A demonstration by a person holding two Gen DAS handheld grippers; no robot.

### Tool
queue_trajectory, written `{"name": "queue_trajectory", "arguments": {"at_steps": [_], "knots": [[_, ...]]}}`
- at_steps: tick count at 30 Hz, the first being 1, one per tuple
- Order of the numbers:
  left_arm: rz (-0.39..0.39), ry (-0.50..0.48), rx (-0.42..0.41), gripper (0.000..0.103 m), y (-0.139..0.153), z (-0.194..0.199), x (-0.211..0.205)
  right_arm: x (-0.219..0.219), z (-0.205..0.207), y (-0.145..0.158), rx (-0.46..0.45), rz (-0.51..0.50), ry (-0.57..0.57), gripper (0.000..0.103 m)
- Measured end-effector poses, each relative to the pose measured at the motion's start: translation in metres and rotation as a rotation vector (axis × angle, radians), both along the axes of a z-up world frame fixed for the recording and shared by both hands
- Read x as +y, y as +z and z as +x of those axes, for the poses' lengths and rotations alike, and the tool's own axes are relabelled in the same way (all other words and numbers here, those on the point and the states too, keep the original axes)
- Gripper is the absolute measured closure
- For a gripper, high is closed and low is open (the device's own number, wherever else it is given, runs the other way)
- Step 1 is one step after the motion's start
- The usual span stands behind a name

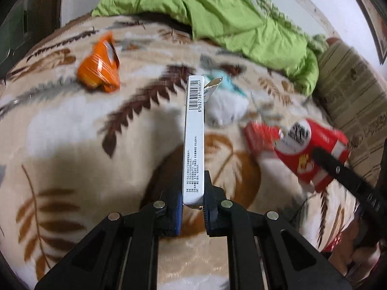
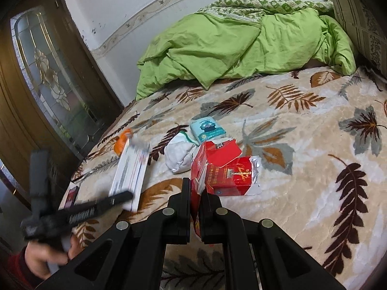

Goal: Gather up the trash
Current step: 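Lift the white medicine box and red packet off the bed with both tools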

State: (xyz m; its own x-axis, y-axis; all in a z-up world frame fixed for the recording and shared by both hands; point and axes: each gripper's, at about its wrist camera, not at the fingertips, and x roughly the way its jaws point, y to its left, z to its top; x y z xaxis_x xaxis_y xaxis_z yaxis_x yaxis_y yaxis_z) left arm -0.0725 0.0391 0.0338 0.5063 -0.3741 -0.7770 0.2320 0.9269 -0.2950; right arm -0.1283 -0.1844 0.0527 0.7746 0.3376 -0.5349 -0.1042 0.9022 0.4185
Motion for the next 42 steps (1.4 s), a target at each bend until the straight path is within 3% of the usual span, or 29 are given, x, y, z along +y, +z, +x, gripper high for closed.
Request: {"name": "queue_trajectory", "arguments": {"at_steps": [7,13,19,28,32,36,42], "knots": [[-0.012,0.027,0.008,0.090,-0.011,0.014,0.000,0.015,0.007,-0.009,0.055,-0.059,0.038,0.097],[-0.033,0.033,0.023,0.090,-0.017,0.030,-0.001,0.015,0.020,-0.025,0.146,-0.025,0.063,0.097],[-0.066,0.050,0.030,0.089,-0.020,0.033,0.002,0.024,0.021,-0.029,0.162,-0.104,0.045,0.096],[-0.026,0.055,-0.001,0.089,-0.018,0.028,-0.003,0.017,0.019,-0.026,0.149,-0.073,0.016,0.096],[0.010,0.033,-0.036,0.090,-0.012,0.022,-0.008,0.021,0.012,-0.013,0.080,-0.131,-0.001,0.097],[0.038,0.041,-0.144,0.090,0.004,0.010,-0.010,0.027,0.002,-0.001,0.002,-0.190,-0.026,0.097],[0.070,0.044,-0.240,0.090,0.018,-0.003,-0.014,0.022,0.001,0.005,-0.023,-0.199,-0.057,0.097]]}}
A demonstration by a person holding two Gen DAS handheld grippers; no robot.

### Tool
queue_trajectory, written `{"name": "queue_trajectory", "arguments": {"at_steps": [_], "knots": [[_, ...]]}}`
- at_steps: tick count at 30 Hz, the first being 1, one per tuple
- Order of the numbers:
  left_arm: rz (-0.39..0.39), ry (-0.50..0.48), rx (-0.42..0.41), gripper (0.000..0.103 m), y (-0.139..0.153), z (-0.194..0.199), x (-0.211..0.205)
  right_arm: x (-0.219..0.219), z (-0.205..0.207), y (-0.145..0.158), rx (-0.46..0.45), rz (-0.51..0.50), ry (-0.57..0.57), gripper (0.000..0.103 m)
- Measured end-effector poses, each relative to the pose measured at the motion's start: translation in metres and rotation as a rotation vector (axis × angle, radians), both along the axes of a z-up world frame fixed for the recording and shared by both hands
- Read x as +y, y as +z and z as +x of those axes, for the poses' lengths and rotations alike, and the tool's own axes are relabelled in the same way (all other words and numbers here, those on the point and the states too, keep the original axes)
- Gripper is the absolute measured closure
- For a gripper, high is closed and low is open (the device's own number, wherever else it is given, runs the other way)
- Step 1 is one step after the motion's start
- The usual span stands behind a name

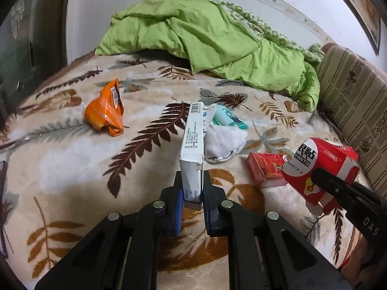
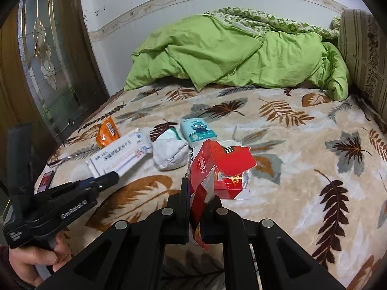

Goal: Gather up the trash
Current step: 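Lift the white medicine box and red packet off the bed with both tools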

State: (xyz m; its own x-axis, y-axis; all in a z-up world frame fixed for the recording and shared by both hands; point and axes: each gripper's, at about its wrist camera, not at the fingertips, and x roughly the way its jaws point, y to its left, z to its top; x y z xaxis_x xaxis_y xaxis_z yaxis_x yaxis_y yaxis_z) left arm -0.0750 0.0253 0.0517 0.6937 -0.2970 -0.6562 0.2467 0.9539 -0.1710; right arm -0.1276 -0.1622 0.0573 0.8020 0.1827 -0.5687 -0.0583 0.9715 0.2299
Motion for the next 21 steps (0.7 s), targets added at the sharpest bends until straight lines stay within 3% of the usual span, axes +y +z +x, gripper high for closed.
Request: {"name": "queue_trajectory", "arguments": {"at_steps": [21], "knots": [[0.017,-0.022,-0.052,0.090,0.007,-0.011,-0.006,0.003,-0.001,0.001,-0.003,-0.006,0.015,0.097]]}}
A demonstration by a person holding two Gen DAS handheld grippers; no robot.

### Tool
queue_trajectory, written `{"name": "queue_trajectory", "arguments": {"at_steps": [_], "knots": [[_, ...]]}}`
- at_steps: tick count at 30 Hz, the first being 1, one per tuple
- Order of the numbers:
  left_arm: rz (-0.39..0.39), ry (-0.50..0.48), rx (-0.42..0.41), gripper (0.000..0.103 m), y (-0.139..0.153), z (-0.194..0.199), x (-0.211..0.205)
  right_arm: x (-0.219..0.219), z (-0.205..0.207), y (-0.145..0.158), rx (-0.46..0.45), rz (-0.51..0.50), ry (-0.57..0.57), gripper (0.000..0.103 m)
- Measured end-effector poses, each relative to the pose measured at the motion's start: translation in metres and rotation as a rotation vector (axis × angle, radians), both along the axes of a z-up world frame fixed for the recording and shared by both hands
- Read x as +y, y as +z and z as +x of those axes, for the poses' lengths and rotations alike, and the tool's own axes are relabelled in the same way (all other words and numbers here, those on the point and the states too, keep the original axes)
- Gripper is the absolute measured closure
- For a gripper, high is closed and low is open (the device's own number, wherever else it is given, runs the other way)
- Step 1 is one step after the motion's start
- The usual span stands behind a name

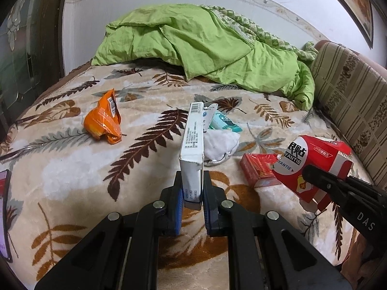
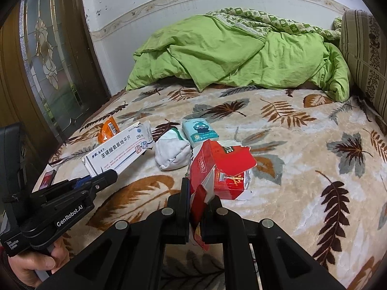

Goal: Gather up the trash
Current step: 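Lift the white medicine box and red packet off the bed with both tools, then carry the medicine box and red packet to the red basket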

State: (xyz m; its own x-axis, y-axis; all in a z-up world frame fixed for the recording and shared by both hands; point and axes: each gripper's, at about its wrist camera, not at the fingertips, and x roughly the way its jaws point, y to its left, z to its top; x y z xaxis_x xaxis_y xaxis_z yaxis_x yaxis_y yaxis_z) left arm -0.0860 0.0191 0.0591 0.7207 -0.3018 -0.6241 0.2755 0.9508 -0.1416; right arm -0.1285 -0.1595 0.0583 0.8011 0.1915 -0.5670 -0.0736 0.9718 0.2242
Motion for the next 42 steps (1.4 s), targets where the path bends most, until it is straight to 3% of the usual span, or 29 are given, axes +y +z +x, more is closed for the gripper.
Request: {"name": "queue_trajectory", "arguments": {"at_steps": [42], "knots": [[0.014,-0.052,-0.040,0.090,0.004,-0.010,-0.012,-0.005,-0.002,0.001,-0.001,0.046,-0.013,0.097]]}}
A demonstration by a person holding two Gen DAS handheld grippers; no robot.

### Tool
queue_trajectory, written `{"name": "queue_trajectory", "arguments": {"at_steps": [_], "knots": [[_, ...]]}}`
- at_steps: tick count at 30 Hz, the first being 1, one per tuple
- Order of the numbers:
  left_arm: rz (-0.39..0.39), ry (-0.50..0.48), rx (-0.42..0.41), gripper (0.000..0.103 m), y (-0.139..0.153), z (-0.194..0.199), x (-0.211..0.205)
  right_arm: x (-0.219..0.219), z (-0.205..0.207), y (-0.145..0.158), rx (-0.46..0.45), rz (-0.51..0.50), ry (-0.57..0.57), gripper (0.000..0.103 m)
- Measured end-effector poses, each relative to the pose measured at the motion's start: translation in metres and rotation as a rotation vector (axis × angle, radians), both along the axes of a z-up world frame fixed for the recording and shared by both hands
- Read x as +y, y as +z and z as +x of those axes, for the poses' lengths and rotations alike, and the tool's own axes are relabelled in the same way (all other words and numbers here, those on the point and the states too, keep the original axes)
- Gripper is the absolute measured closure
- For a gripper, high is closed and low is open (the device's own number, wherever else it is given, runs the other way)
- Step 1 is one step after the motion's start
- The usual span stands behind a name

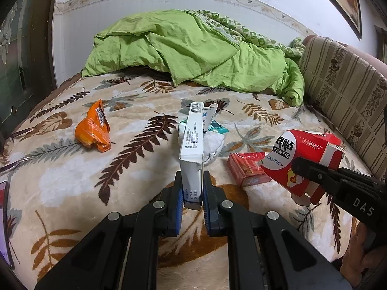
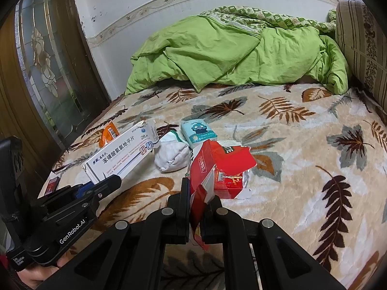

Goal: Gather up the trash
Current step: 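Carry the medicine box and red packet to the red basket, then open both tools over the red basket to drop the box and packet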

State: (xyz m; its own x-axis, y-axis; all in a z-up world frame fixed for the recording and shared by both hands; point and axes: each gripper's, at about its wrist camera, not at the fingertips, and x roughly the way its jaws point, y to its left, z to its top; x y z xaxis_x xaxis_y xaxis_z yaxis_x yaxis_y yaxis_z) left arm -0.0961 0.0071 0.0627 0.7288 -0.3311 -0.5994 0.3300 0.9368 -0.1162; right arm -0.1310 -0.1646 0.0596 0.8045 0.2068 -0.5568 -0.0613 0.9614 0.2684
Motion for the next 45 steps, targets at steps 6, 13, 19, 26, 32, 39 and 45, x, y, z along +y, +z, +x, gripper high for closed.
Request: {"name": "queue_trajectory", "arguments": {"at_steps": [6,13,19,26,32,39,45], "knots": [[-0.017,-0.025,0.000,0.090,0.005,-0.014,-0.003,-0.005,-0.016,0.005,-0.012,0.037,-0.013,0.097],[-0.041,-0.117,-0.015,0.090,0.018,-0.048,-0.015,-0.030,-0.066,0.018,-0.029,0.136,-0.044,0.097],[-0.032,-0.287,-0.022,0.090,0.030,-0.087,-0.060,-0.074,-0.142,0.037,-0.058,0.149,-0.127,0.097],[-0.051,-0.572,-0.003,0.090,0.050,-0.147,-0.138,-0.148,-0.229,0.035,-0.002,0.158,-0.332,0.097],[-0.066,-0.787,0.086,0.090,0.051,-0.190,-0.208,-0.204,-0.307,0.034,0.038,0.160,-0.520,0.097],[-0.022,-0.914,0.153,0.090,0.037,-0.228,-0.261,-0.230,-0.346,0.021,0.084,0.159,-0.612,0.096],[-0.003,-0.949,0.207,0.062,0.027,-0.235,-0.274,-0.248,-0.353,-0.005,0.178,0.211,-0.646,0.062]]}}
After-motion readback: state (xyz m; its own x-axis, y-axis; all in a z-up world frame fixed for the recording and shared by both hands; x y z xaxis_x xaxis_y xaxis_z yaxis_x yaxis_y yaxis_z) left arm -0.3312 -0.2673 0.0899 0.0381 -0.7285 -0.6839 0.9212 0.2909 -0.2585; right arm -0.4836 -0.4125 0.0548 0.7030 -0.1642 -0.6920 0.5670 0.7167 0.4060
